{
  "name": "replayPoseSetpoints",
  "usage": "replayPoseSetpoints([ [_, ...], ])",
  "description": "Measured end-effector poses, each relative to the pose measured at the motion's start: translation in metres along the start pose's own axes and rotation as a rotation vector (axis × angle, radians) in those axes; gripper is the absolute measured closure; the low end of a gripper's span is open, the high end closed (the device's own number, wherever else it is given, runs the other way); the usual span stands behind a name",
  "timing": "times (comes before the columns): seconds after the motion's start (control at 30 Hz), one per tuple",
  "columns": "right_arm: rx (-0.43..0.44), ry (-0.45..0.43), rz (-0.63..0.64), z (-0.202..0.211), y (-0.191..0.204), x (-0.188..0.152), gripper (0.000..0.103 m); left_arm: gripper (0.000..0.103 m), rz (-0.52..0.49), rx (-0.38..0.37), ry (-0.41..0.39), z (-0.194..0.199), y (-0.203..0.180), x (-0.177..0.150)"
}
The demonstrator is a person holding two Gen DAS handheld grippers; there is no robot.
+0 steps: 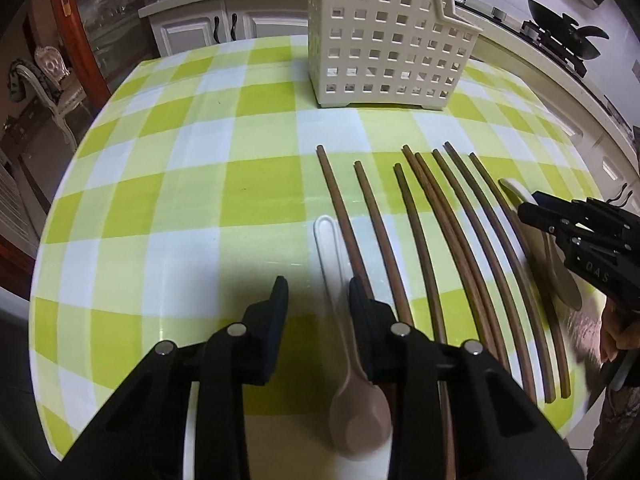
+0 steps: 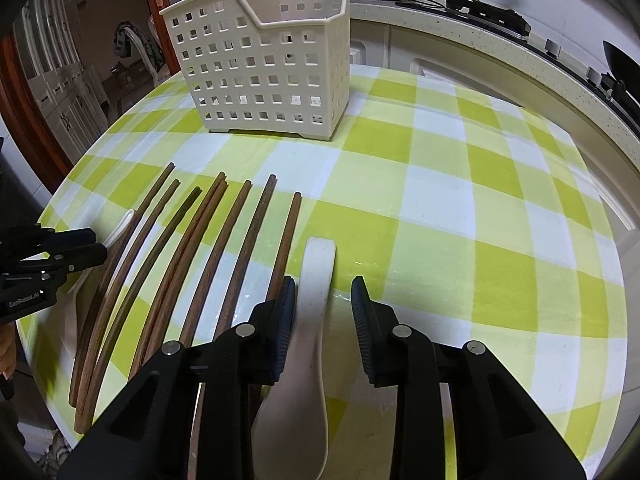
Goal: Organize utensils
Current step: 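Lower the right tool over the white spoon and close on its handle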
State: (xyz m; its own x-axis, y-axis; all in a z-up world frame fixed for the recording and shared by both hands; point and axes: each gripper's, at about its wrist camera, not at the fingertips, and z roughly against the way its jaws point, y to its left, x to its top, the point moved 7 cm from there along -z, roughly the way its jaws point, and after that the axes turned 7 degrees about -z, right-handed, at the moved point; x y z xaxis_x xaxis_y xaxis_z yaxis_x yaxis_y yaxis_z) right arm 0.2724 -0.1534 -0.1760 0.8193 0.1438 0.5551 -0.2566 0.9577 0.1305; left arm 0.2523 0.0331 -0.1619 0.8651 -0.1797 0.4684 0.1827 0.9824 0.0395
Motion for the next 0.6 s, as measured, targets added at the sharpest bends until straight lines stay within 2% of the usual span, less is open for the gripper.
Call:
replayPoseSetpoints([
  [0.27,-0.011,0.009,0.014,-0.002,0.0,0.001,0.073,0.073,-0.052,0.019,0.019,-0.009,-0.008,0.001],
  [0.4,-0.021,0.014,0.036,-0.005,0.003,0.003,0.073,0.09,-0.053,0.026,0.013,-0.009,-0.009,0.003],
  [0.53,-0.027,0.013,0.042,-0.005,0.002,0.003,0.088,0.092,-0.073,0.027,0.005,-0.008,-0.011,0.001],
  [0.6,-0.03,0.01,0.042,-0.003,0.001,0.002,0.088,0.092,-0.077,0.02,0.003,-0.007,-0.012,0.0],
])
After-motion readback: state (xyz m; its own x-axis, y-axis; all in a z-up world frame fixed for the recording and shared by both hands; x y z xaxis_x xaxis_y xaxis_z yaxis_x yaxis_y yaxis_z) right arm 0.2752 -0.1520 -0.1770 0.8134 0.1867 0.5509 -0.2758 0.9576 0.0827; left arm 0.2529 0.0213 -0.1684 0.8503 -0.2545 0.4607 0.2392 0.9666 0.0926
